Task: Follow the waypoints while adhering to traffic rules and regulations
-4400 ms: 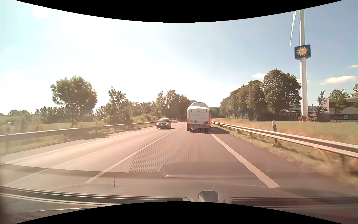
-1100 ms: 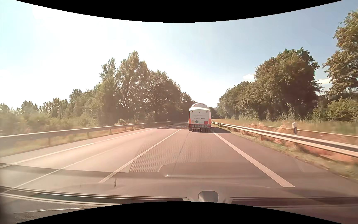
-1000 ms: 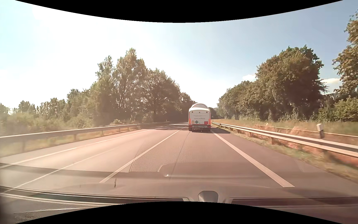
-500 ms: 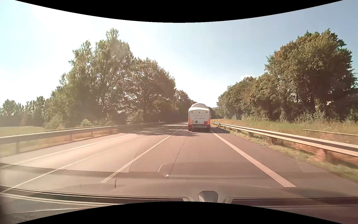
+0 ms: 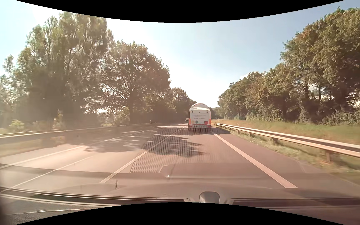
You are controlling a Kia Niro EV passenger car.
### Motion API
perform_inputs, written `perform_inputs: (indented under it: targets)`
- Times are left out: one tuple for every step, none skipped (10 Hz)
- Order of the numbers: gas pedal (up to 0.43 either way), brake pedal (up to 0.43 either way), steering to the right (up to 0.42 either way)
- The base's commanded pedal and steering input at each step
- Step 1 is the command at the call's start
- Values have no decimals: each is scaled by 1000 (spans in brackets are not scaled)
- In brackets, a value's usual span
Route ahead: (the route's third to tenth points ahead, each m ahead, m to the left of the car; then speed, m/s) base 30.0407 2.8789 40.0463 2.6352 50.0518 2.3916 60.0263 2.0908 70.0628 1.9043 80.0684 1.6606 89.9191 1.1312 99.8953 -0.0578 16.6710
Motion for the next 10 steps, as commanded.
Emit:
perform_inputs:
  targets:
    - [59, 6, 8]
    - [59, 6, 8]
    - [59, 6, 8]
    - [59, 6, 7]
    - [8, 6, 7]
    - [0, 6, 7]
    - [0, 6, 7]
    - [0, 6, 7]
    - [0, 6, 7]
    - [0, 6, 6]
